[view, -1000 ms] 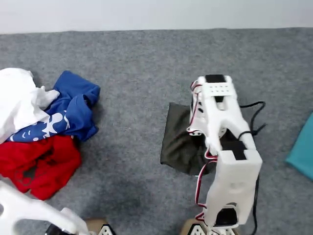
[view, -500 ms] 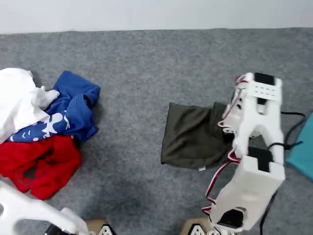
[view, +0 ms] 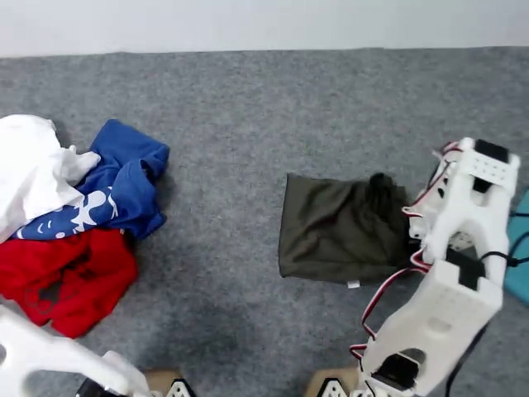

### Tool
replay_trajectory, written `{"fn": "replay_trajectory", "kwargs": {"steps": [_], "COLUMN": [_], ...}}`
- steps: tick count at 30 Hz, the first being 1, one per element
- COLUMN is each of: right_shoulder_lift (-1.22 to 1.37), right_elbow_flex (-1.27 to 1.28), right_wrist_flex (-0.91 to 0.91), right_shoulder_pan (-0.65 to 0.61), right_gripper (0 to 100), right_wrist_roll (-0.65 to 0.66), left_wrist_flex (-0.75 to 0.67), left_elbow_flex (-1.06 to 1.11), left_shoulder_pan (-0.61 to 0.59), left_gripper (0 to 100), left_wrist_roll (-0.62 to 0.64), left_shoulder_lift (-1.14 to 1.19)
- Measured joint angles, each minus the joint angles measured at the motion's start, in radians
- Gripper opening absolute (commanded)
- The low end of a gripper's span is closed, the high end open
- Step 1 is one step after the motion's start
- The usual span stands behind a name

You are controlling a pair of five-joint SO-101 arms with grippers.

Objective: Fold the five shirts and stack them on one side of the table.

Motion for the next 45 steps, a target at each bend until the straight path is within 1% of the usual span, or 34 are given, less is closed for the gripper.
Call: {"fn": "replay_trajectory", "kwargs": {"steps": [8, 14, 16, 21, 24, 28, 32, 35, 39, 41, 45], "right_shoulder_lift": [0.110, 0.112, 0.112, 0.100, 0.049, -0.049, -0.169, -0.242, -0.282, -0.284, -0.284], "right_elbow_flex": [0.000, 0.000, 0.000, 0.000, 0.000, 0.000, 0.000, 0.000, 0.000, 0.000, 0.000], "right_wrist_flex": [-0.009, -0.018, -0.032, -0.035, -0.035, -0.035, -0.035, -0.037, -0.110, -0.158, -0.230], "right_shoulder_pan": [0.068, 0.072, 0.072, 0.072, 0.072, 0.055, -0.018, -0.110, -0.267, -0.331, -0.400], "right_gripper": [0.9, 1.4, 5.3, 24.0, 28.2, 28.0, 23.9, 15.6, 0.2, 2.7, 0.9], "right_wrist_roll": [0.000, 0.000, 0.000, 0.000, 0.000, 0.000, 0.000, 0.000, 0.000, 0.000, 0.000], "left_wrist_flex": [0.000, 0.000, 0.000, 0.000, 0.000, 0.000, 0.000, 0.000, 0.000, 0.000, 0.000], "left_elbow_flex": [0.000, 0.000, 0.000, 0.000, -0.002, -0.002, -0.002, -0.002, -0.002, -0.002, -0.002], "left_shoulder_pan": [0.000, 0.000, 0.000, 0.000, 0.000, 0.000, 0.000, 0.000, 0.000, 0.000, 0.000], "left_gripper": [3, 3, 3, 3, 3, 3, 3, 3, 3, 3, 3], "left_wrist_roll": [0.000, 0.000, 0.000, 0.000, 0.000, 0.000, 0.000, 0.000, 0.000, 0.000, 0.000], "left_shoulder_lift": [0.000, 0.000, 0.000, 0.000, 0.000, 0.000, 0.000, 0.000, 0.000, 0.000, 0.000]}}
